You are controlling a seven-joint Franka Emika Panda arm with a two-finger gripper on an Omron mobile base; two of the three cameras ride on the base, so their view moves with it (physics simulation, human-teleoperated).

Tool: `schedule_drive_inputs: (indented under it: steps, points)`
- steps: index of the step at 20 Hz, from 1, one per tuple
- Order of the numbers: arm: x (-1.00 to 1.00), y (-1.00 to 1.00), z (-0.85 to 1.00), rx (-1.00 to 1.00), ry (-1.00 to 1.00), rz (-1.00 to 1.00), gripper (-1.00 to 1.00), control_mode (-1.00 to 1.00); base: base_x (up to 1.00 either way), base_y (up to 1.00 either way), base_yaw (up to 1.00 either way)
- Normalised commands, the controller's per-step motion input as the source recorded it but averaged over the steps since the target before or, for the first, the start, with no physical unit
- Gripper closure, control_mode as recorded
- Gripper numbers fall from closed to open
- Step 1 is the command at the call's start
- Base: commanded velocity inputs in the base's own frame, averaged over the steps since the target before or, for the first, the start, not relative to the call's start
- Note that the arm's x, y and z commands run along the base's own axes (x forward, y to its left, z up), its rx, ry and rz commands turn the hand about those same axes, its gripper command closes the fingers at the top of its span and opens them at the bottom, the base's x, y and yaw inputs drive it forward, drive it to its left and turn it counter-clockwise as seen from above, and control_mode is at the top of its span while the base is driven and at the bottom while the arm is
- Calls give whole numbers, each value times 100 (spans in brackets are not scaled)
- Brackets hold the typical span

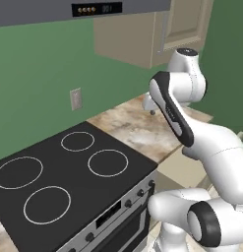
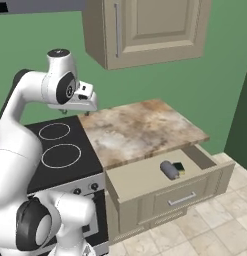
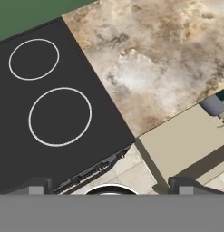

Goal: Restock the sink supplies by placing the sponge and soap dispenser on the counter and next to the sink. Make sure the soap dispenser is upright.

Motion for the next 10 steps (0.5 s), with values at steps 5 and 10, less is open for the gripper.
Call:
schedule_drive_inputs:
  steps: [5, 10]
  points:
    - [0, 0, 0, 0, 0, 0, -100, 100, 27, 0, -10]
    - [1, -8, -4, 3, 0, 0, -100, -100, 38, -1, -5]
